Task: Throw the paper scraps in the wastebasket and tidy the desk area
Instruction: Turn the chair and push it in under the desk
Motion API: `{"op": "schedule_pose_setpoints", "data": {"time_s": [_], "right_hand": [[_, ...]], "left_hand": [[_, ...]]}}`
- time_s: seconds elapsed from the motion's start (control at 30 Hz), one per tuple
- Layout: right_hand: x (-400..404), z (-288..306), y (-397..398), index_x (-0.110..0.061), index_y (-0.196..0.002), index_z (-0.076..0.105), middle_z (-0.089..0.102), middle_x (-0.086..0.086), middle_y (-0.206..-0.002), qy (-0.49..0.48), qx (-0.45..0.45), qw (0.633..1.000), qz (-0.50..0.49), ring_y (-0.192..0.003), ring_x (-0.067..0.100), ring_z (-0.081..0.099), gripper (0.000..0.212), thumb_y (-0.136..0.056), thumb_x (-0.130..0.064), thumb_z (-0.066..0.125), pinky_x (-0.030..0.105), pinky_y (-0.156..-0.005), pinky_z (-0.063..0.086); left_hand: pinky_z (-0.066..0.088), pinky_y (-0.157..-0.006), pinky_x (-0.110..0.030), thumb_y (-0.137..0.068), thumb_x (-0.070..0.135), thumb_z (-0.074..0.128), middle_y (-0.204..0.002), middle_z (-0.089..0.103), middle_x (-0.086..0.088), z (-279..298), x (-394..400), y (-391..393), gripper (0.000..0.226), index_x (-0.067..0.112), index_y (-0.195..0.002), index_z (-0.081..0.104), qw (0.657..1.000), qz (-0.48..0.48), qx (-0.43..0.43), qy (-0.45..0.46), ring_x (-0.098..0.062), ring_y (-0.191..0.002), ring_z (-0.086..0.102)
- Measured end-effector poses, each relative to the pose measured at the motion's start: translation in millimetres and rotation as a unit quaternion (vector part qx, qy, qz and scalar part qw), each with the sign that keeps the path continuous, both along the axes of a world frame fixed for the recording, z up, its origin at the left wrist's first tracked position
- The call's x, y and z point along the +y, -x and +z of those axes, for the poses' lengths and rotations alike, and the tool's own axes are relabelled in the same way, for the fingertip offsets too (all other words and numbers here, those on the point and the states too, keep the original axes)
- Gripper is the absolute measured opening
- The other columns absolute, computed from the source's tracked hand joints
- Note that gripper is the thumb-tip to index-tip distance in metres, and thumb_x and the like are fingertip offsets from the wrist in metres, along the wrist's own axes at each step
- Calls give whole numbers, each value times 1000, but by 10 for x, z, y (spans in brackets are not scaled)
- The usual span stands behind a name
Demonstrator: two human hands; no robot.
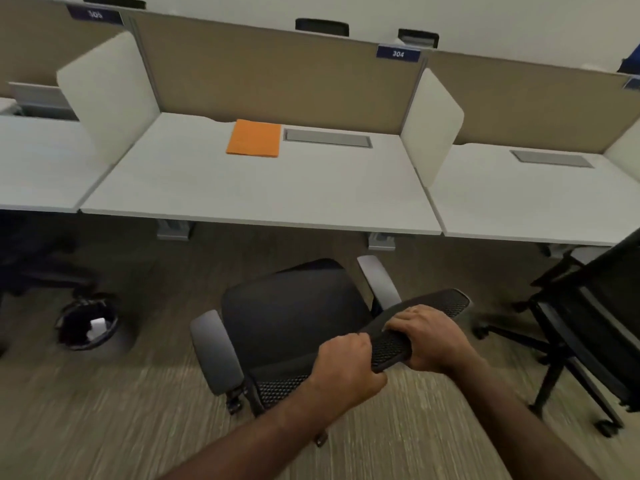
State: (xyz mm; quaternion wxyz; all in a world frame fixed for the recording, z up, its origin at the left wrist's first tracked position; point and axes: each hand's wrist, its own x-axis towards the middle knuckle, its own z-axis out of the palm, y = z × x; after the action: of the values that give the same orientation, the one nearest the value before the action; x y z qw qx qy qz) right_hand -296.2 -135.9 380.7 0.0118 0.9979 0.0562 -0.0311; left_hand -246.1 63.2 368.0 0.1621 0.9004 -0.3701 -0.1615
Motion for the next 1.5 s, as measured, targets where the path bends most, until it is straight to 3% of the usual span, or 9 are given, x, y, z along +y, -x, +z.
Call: {"op": "schedule_pose_setpoints", "data": {"time_s": [0.23, 0.47, 0.57, 0.73, 1.03, 1.2, 1.3, 1.37, 1.5], "right_hand": [[257, -25, -298, -38, -102, 63, 70, -17, -96, 1, -13, 1000, 1, -88, 6, 66, 37, -73, -59, 54, 30, -83, 54], [785, -13, -750, -32, -96, 65, 69, -12, -86, -4, -47, 999, -6, -78, 11, 64, 30, -76, -52, 56, 30, -73, 54], [1055, -45, -967, -32, -94, 63, 68, -11, -86, -8, -53, 998, -28, -76, 12, 63, 28, -77, -52, 57, 31, -72, 53], [1494, -145, -1292, -31, -92, 60, 65, -9, -83, -34, -75, 995, -61, -73, 11, 59, 23, -81, -52, 59, 30, -72, 52], [1840, -179, -2043, -29, -93, 59, 66, -7, -85, -42, -85, 992, -80, -75, 11, 61, 23, -82, -49, 60, 31, -73, 54], [1838, -251, -2259, -31, -103, 58, 67, -9, -94, -25, -83, 991, -102, -83, 10, 62, 36, -81, -58, 59, 29, -77, 52], [1844, -227, -2394, -30, -118, 58, 69, -8, -104, -28, -83, 991, -100, -94, 12, 63, 67, -79, -81, 38, 33, -85, 51], [1850, -193, -2521, -29, -132, 56, 68, -6, -120, -65, -105, 987, -99, -112, 15, 62, 85, -81, -90, 25, 37, -98, 47], [1698, -115, -2803, -25, -155, 27, 33, 2, -161, -61, -162, 972, -157, -152, 21, 22, 83, -93, -79, 18, 46, -124, 15]], "left_hand": [[49, -69, -33, -76, 66, 52, -99, 66, 3, -31, 297, -394, 53, 26, -108, 60, 999, -22, -40, 16, -19, -88, 63], [52, -86, -36, -74, 76, 49, -115, 67, 9, -7, 859, -892, 67, 34, -126, 54, 997, 8, -79, -3, -15, -103, 63], [50, -87, -35, -76, 92, 29, -118, 66, 8, 15, 1164, -1157, 84, 33, -131, 52, 995, 14, -100, -10, -13, -104, 62], [53, -77, -33, -88, 81, 7, -97, 70, 7, 134, 1535, -1612, 82, 30, -108, 67, 990, 60, -127, 13, -10, -87, 63], [51, -68, -30, -95, 60, 16, -71, 60, 8, 60, 1816, -2455, 57, 29, -78, 60, 982, 91, -165, 2, -9, -66, 57], [46, -62, -29, -93, 62, 15, -73, 61, 9, -33, 1788, -2814, 59, 31, -85, 64, 987, 47, -155, 4, -7, -65, 56], [49, -81, -32, -93, 63, 15, -110, 71, 5, -40, 1770, -2998, 61, 35, -115, 64, 987, 24, -159, 27, -14, -97, 64], [32, -119, -43, -95, 62, 11, -156, 42, -1, -46, 1795, -3157, 71, 25, -150, 37, 985, 12, -170, 37, -20, -145, 37], [-5, -126, -47, -95, 67, -7, -166, -21, -4, 20, 1775, -3371, 78, 18, -156, -17, 977, 51, -202, 39, -19, -153, -21]]}}
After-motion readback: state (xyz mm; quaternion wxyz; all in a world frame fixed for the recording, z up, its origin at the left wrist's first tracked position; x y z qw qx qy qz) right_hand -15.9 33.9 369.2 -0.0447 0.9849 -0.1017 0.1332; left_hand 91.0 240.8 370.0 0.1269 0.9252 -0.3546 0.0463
